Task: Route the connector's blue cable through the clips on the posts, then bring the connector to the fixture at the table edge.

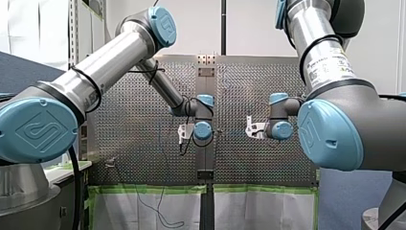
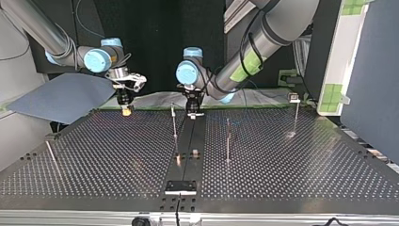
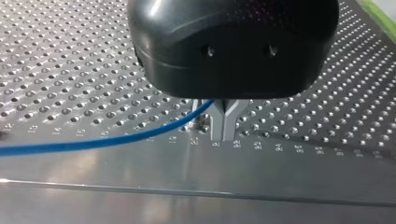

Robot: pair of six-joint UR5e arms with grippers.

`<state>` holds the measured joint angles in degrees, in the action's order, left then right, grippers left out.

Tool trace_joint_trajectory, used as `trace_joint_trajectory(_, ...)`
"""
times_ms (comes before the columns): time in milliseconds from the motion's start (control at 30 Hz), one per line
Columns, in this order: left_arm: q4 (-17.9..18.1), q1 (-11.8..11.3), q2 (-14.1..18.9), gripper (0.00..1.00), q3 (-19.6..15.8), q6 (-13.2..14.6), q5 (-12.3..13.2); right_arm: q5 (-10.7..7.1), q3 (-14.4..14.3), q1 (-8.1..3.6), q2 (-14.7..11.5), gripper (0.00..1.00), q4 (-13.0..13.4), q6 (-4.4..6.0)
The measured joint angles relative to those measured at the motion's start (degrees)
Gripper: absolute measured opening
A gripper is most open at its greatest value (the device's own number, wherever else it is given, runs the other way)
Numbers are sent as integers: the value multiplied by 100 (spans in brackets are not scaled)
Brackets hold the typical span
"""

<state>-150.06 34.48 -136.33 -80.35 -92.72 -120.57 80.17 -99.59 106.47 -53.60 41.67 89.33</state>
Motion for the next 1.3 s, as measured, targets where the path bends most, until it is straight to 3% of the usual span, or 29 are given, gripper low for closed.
trace_joint_trajectory(433,-297,-41,-227,0,403,32,11,-22,119,-96,90,1,13,-4)
trace_joint_trajectory(1133,-446,-128,-233,0,806,43,17,-382,362,-277,225,1,-50,-40)
trace_joint_trajectory(1300,-461,-169,-232,0,871,44,18,-407,474,-279,340,1,-164,-110)
